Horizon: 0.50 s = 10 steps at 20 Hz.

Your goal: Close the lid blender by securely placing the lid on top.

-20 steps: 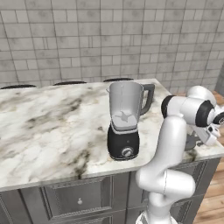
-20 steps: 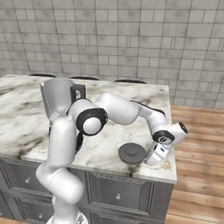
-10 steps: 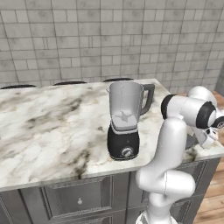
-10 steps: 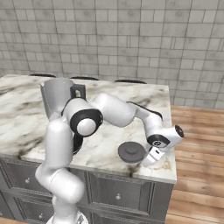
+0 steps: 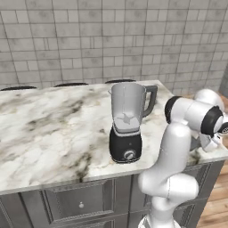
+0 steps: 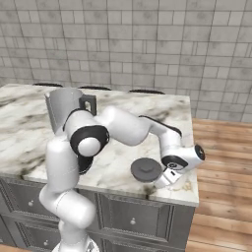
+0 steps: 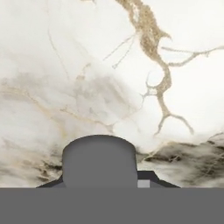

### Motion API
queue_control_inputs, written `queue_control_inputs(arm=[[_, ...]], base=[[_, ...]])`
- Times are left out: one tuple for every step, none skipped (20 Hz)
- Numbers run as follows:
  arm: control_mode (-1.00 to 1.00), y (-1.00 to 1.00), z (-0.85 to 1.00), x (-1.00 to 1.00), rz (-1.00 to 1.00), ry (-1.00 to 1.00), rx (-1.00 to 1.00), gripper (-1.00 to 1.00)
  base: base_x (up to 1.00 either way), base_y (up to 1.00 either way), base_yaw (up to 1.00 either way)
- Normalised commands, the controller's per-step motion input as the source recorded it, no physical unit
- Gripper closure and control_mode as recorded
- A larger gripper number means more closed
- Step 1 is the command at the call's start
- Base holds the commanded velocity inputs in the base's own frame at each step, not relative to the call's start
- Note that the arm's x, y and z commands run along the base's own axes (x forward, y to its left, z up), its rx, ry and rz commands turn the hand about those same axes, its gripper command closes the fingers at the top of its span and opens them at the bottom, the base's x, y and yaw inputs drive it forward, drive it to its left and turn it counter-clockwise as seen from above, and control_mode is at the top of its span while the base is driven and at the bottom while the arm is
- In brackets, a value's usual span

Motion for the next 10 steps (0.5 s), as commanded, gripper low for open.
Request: queue_control_inputs(arm=[[-1.0, 0.06, 0.3, -0.26, -0.05, -0.13, 0.09, 1.0], [-1.0, 0.04, 0.54, -0.34, -0.06, -0.09, 0.02, 1.0], [-1.0, 0.04, 0.78, -0.32, -0.08, -0.06, 0.0, 1.0], [-1.0, 0.11, 0.78, -0.24, -0.08, -0.04, 0.0, 1.0], [-1.0, 0.2, 0.91, -0.24, -0.07, -0.06, 0.0, 1.0], [-1.0, 0.3, 0.82, -0.16, -0.06, -0.07, 0.0, 1.0], [-1.0, 0.3, 0.84, -0.16, -0.06, -0.09, 0.0, 1.0], [-1.0, 0.37, 0.8, -0.09, -0.05, -0.06, 0.0, 1.0], [-1.0, 0.41, 0.82, -0.09, -0.06, -0.09, 0.0, 1.0], [-1.0, 0.46, 0.72, -0.09, -0.06, -0.05, 0.0, 1.0]], base=[[0.0, 0.0, 0.0], [0.0, 0.0, 0.0], [0.0, 0.0, 0.0], [0.0, 0.0, 0.0], [0.0, 0.0, 0.0], [0.0, 0.0, 0.0], [0.0, 0.0, 0.0], [0.0, 0.0, 0.0], [0.0, 0.0, 0.0], [0.0, 0.0, 0.0]])
